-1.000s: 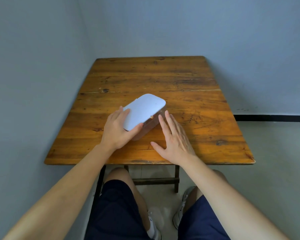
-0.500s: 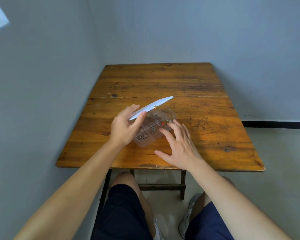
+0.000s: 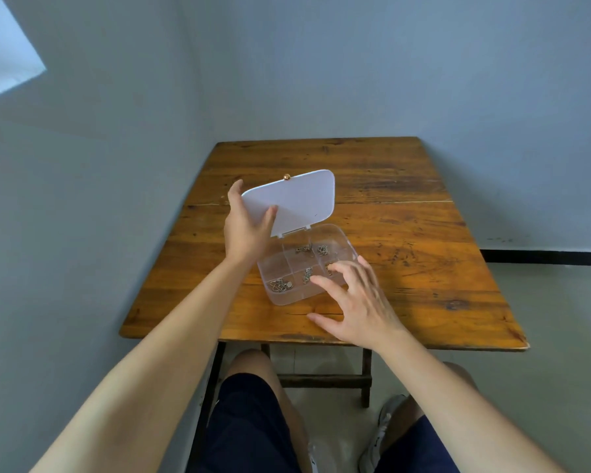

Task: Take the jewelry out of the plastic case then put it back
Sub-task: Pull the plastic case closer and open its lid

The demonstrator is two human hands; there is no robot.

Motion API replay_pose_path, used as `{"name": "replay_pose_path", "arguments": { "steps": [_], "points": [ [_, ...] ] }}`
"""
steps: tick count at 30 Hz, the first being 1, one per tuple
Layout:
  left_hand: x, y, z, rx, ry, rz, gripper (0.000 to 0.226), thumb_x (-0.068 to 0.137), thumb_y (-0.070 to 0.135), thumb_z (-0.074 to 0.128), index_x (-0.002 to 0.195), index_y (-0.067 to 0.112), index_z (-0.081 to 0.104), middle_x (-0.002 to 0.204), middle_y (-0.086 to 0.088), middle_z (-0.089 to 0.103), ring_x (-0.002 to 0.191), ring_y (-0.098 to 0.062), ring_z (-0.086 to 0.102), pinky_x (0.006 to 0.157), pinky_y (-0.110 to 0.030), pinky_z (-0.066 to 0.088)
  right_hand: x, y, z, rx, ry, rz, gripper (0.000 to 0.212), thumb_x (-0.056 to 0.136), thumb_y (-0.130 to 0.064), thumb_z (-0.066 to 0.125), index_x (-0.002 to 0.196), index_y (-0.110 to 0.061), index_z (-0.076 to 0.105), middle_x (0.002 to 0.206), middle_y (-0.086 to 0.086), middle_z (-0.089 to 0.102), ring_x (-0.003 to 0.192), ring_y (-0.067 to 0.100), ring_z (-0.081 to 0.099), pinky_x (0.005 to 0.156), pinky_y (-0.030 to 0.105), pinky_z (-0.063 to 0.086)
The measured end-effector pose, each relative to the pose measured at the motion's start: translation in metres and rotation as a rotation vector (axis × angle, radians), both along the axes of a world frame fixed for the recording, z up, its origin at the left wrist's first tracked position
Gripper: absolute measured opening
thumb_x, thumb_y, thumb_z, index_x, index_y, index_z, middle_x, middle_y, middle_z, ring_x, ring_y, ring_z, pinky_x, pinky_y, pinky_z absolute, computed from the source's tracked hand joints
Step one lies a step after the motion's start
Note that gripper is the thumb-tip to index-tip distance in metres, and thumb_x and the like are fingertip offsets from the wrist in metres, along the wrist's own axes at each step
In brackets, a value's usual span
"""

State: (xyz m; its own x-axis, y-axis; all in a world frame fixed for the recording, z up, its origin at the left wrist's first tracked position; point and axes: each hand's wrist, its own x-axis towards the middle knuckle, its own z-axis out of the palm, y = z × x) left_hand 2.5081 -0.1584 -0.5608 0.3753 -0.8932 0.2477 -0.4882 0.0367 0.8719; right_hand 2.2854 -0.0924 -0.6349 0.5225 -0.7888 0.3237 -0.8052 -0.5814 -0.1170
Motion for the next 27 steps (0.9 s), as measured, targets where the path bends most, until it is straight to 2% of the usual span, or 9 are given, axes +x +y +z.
{"name": "replay_pose_path", "arguments": {
  "steps": [2,4,6,8,12,17,22,25,27],
  "points": [
    [0.005,-0.006,-0.011,0.048,0.016,0.01,0.086,0.087,0.022,0.072,0.154,0.021,0.018,0.143,-0.008,0.051,0.129,-0.027,0.051,0.102,-0.039,0.047,0.001,-0.001,0.001,0.08,0.013,-0.025,0.07,0.086,-0.073,0.047,0.146,-0.036,0.039,0.155,0.014,0.031,0.149,0.032,0.016,0.121,0.058,0.014],
    [0.008,-0.007,-0.024,0.081,0.026,-0.008,0.084,0.085,0.016,0.071,0.152,0.023,0.02,0.141,-0.005,0.052,0.127,-0.027,0.052,0.098,-0.037,0.048,0.002,-0.002,0.001,0.146,0.016,-0.059,0.075,0.086,-0.075,0.045,0.151,-0.045,0.025,0.166,0.011,-0.001,0.152,0.031,-0.014,0.121,0.056,0.007],
    [0.009,-0.004,-0.038,0.107,0.043,-0.03,0.081,0.085,0.012,0.07,0.151,0.023,0.023,0.142,-0.002,0.05,0.127,-0.024,0.052,0.094,-0.032,0.046,0.003,-0.003,0.002,0.201,0.022,-0.095,0.08,0.085,-0.076,0.045,0.153,-0.051,0.011,0.162,0.006,-0.028,0.146,0.033,-0.031,0.118,0.054,0.004],
    [0.009,-0.004,-0.05,0.149,0.09,-0.026,0.076,0.089,0.016,0.068,0.151,0.022,0.024,0.144,-0.002,0.049,0.126,-0.022,0.052,0.097,-0.034,0.048,0.004,-0.004,0.002,0.238,0.034,-0.108,0.084,0.084,-0.077,0.044,0.152,-0.053,0.001,0.156,0.004,-0.041,0.144,0.036,-0.035,0.118,0.056,0.003],
    [0.012,-0.013,-0.063,0.278,0.112,0.017,0.066,0.093,0.034,0.064,0.15,0.022,0.033,0.149,-0.007,0.046,0.125,-0.031,0.056,0.099,-0.051,0.053,0.005,-0.005,0.001,0.267,0.029,-0.109,0.086,0.084,-0.077,0.045,0.151,-0.055,-0.005,0.153,0.002,-0.045,0.145,0.036,-0.031,0.119,0.052,0.004],
    [0.02,-0.024,-0.067,0.334,0.097,-0.031,0.068,0.092,0.042,0.063,0.151,0.026,0.034,0.148,-0.006,0.048,0.122,-0.031,0.059,0.096,-0.05,0.055,0.006,-0.004,0.004,0.28,-0.012,-0.094,0.095,0.084,-0.076,0.048,0.151,-0.051,-0.014,0.153,-0.001,-0.047,0.148,0.032,-0.026,0.118,0.05,0.013],
    [0.025,-0.022,-0.06,0.355,0.056,-0.067,0.066,0.095,0.038,0.061,0.152,0.023,0.032,0.151,-0.004,0.043,0.111,-0.025,0.065,0.091,-0.044,0.058,0.005,0.0,0.008,0.398,-0.079,-0.201,0.123,0.076,-0.083,0.051,0.146,-0.031,-0.037,0.149,-0.006,-0.05,0.152,0.025,0.008,0.11,0.038,0.038],
    [0.036,-0.018,-0.053,0.377,0.01,-0.061,0.067,0.094,0.042,0.061,0.152,0.024,0.033,0.152,-0.004,0.042,0.118,-0.028,0.062,0.094,-0.046,0.057,0.008,-0.002,0.011,0.439,-0.089,-0.194,0.123,0.077,-0.083,0.05,0.142,-0.028,-0.039,0.15,-0.01,-0.049,0.152,0.024,0.014,0.11,0.037,0.039],
    [0.055,-0.001,-0.039,0.35,-0.031,-0.008,0.068,0.093,0.045,0.061,0.151,0.023,0.034,0.155,-0.005,0.04,0.124,-0.03,0.058,0.099,-0.049,0.053,0.021,0.001,0.02,0.409,-0.095,-0.106,0.12,0.079,-0.08,0.051,0.147,-0.029,-0.034,0.152,-0.012,-0.046,0.151,0.024,0.017,0.11,0.037,0.04]
  ]
}}
